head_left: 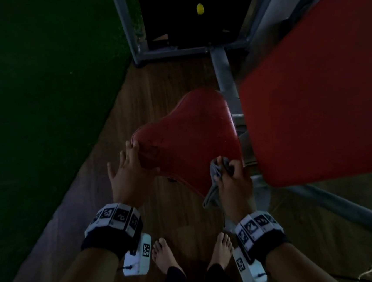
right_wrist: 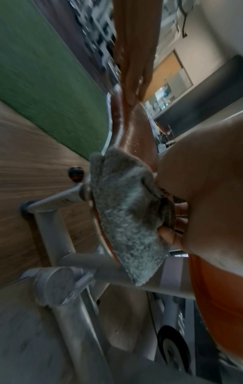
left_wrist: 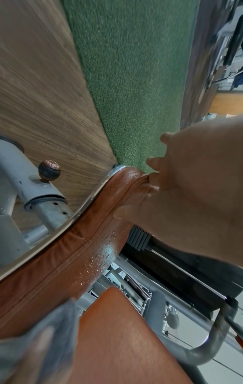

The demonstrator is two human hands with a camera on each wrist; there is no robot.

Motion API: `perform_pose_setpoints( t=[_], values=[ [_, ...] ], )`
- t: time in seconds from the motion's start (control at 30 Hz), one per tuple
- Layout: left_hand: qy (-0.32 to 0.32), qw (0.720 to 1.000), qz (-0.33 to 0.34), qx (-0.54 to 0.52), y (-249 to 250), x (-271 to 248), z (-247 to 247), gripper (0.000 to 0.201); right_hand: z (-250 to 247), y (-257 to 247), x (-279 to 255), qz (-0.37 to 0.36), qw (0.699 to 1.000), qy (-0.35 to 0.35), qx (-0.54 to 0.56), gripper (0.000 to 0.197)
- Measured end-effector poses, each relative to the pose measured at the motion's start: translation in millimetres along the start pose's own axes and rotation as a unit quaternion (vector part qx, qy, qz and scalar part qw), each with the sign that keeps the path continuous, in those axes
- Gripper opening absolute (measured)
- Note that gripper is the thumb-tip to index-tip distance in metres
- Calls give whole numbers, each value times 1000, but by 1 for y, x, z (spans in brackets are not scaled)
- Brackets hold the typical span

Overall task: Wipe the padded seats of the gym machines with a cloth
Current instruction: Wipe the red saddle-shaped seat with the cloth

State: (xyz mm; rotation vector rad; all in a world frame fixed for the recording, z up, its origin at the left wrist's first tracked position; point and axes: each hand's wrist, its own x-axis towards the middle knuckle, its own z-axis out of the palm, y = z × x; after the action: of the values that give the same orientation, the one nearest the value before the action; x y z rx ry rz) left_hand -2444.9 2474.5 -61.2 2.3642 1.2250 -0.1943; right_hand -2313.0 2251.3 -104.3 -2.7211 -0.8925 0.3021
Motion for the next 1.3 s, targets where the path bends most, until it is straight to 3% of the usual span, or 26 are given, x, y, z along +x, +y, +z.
perform_pose_setpoints(
  t=[0.17, 0.33, 0.47, 0.63, 0.8, 0.87, 0.97, 1.07, 1.3],
  values=[
    [15, 1000, 8, -9, -2, -2, 2, 88, -2, 6, -18, -65, 998, 9, -16, 63],
    [9, 1000, 6, -14, -5, -2, 4, 89, -5, -7, 19, -5, 1000, -15, -25, 51],
    [5, 1000, 2, -28, -4, -4, 4, 87, -4, -10, 5, 12, 1000, 4, -26, 46],
    [14, 999, 3, -30, -5, -3, 6, 86, 8, -9, -37, -88, 995, -17, -40, 58],
    [9, 1000, 4, -26, -10, -1, 9, 86, 18, -21, -1, -221, 969, -63, -87, 65],
    [9, 1000, 6, -26, -12, 1, 10, 88, 21, -28, 16, -246, 961, -75, -103, 71],
    [10, 1000, 6, -26, -14, 2, 11, 90, 19, -29, 32, -265, 956, -82, -99, 62],
    [7, 1000, 8, -24, -14, 1, 10, 91, 9, -26, 41, -253, 961, -84, -79, 57],
    [-13, 1000, 5, -22, -14, 2, 7, 92, 0, -5, 63, -117, 991, -45, -56, 53]
  ],
)
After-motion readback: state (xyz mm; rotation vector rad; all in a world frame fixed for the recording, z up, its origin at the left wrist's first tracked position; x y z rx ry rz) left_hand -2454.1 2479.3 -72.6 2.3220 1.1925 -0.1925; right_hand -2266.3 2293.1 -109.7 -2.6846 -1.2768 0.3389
